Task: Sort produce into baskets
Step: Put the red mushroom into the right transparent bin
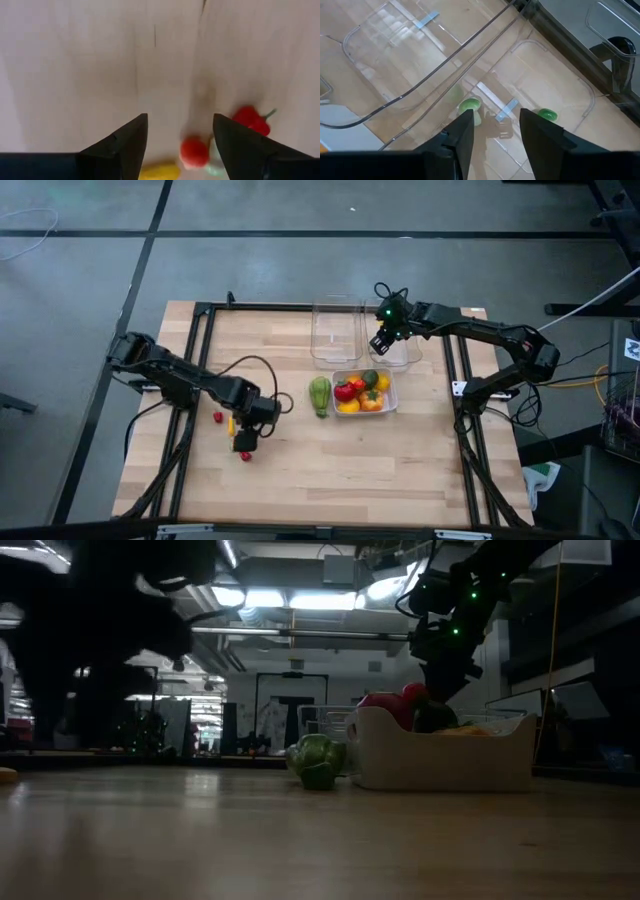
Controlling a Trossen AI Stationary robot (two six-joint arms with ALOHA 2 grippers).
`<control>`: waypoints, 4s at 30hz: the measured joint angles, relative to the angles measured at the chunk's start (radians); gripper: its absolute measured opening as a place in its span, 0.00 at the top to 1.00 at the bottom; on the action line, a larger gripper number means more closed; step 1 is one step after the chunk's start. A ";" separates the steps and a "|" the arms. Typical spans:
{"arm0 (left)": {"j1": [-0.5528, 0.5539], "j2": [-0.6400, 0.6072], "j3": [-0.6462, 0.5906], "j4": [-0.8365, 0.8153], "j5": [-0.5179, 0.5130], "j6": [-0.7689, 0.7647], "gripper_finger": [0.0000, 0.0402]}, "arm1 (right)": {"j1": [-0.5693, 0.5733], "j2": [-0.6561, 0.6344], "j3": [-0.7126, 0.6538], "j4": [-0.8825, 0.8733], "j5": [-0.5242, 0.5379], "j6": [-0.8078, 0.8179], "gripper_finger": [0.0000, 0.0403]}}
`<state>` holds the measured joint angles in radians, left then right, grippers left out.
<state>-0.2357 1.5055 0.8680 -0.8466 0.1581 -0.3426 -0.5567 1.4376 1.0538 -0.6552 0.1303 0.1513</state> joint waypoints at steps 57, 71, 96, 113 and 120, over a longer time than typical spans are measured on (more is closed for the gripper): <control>-0.086 0.001 -0.137 0.103 0.046 -0.198 0.72 | 0.000 0.000 0.000 0.003 -0.008 -0.001 0.61; 0.165 0.001 0.012 0.373 0.040 0.091 0.72 | 0.000 0.000 0.000 0.004 -0.163 -0.003 0.61; 0.438 0.001 0.044 1.266 0.035 0.116 0.72 | 0.130 0.000 0.000 0.491 -0.751 -0.111 0.61; 0.440 0.001 0.043 1.285 0.032 0.115 0.72 | 0.317 0.000 0.000 0.594 -0.549 -0.211 0.61; 0.441 0.001 0.043 1.285 0.032 0.115 0.72 | 0.317 0.000 0.000 0.595 -0.541 -0.210 0.64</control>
<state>0.2050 1.5063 0.9112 0.4385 0.1902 -0.2273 -0.2401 1.4380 1.0534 -0.0605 -0.4107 -0.0586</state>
